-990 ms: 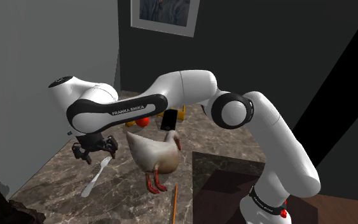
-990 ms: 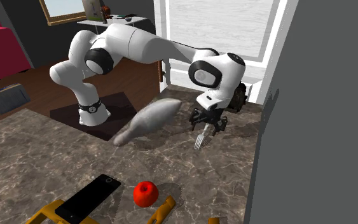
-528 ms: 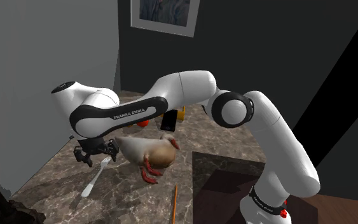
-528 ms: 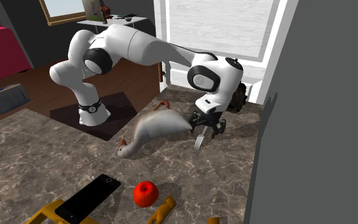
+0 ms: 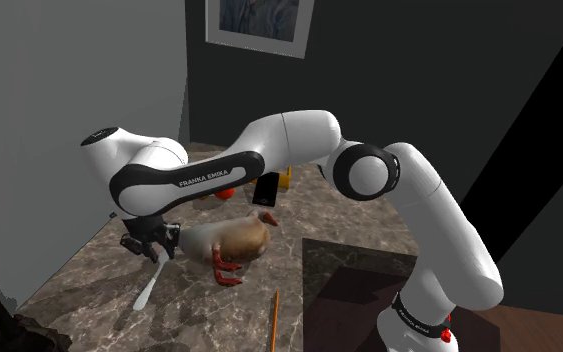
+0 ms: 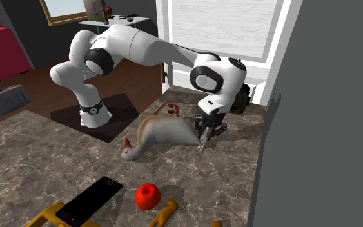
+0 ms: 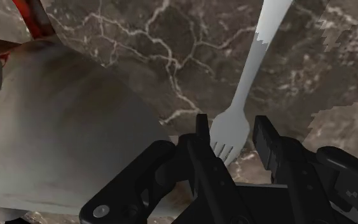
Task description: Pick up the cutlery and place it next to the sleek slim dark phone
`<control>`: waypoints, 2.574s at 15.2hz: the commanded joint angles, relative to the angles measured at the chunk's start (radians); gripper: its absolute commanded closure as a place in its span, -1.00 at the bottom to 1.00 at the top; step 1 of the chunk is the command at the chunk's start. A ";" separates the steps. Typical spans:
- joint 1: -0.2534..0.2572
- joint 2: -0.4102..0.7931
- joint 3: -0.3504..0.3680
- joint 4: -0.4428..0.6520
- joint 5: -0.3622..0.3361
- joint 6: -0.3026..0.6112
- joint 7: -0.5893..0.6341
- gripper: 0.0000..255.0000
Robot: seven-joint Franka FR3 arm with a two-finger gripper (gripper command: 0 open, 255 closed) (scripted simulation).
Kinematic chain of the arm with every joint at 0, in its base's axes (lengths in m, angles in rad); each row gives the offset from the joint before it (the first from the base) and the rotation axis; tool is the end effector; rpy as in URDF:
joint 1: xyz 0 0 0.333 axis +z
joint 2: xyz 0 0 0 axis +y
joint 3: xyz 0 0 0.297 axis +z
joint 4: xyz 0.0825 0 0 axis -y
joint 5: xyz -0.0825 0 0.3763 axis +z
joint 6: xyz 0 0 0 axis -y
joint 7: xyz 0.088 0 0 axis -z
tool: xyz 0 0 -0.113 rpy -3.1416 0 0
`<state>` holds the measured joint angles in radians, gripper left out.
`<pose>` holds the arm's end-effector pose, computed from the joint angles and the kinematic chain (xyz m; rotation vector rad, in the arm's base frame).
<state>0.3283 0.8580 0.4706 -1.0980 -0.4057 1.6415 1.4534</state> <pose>0.5875 0.4047 0.3007 2.7444 -0.9718 -0.1056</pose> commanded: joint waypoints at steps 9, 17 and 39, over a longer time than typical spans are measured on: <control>0.003 -0.007 0.002 0.022 0.004 -0.031 -0.006 1.00; 0.019 -0.023 0.005 0.108 0.012 -0.125 -0.023 1.00; -0.211 -0.350 0.041 -0.254 0.090 -0.076 -0.135 1.00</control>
<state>0.1452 0.5391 0.5108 -1.3081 -0.3236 1.5483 1.3357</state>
